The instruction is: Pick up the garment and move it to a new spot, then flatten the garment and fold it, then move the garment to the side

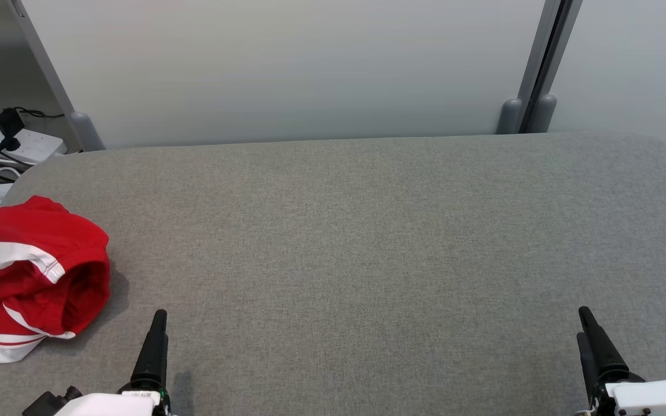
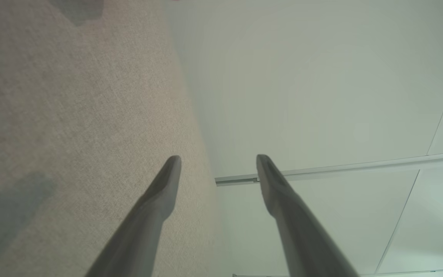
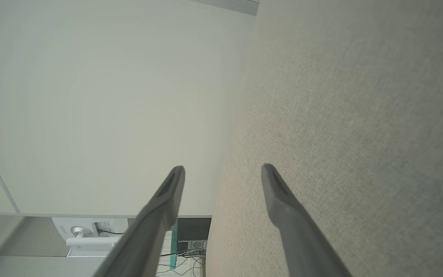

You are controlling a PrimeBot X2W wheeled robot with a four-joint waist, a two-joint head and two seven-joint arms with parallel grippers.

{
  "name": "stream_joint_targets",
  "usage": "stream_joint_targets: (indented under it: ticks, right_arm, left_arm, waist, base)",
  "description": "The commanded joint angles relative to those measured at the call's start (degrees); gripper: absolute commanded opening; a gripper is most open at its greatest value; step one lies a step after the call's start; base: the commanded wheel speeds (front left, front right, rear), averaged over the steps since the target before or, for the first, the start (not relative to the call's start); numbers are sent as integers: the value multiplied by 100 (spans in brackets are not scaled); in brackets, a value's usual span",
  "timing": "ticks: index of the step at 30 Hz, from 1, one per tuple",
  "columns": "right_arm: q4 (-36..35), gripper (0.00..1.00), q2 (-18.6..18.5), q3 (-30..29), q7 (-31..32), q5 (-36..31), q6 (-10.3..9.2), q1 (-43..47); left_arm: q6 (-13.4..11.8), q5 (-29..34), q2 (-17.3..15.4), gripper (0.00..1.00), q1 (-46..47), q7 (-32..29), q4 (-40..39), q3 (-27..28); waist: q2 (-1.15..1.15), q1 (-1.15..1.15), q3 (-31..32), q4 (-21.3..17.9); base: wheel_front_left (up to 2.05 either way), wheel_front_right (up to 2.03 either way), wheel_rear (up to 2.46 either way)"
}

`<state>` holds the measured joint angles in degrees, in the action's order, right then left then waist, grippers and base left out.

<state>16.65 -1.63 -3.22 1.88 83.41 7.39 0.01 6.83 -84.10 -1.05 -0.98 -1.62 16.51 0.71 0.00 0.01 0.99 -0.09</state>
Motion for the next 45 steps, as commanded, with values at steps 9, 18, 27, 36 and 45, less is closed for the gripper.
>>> stream_joint_targets:
  ticks: [9,18,27,36,45]
  right_arm:
    - [-331,100,-82,204,-219,-787,4,-189]
    - [-379,100,-87,264,-371,-1666,4,-206]
    - [-517,100,-84,398,-522,-2386,5,-196]
    - [-649,100,-131,562,-673,-2977,6,-198]
    - [-718,100,-152,667,-807,-3499,6,-204]
  left_arm:
    - [28,864,-43,100,256,194,-276,12]
    - [-81,1910,-55,100,272,346,-361,2]
    - [-197,2785,-69,100,245,497,-430,-135]
    - [-336,3427,-84,100,232,647,-583,-214]
    - [-458,3982,-97,100,246,782,-643,-264]
  waist:
    - [0,-1,33,-2]
    - [0,-1,64,-15]
    - [0,-1,90,-33]
    - [0,-1,126,-41]
    - [0,-1,169,-58]
  base:
    - [0,0,0]
    - [0,0,0]
    - [0,0,0]
    - [0,0,0]
    - [0,0,0]
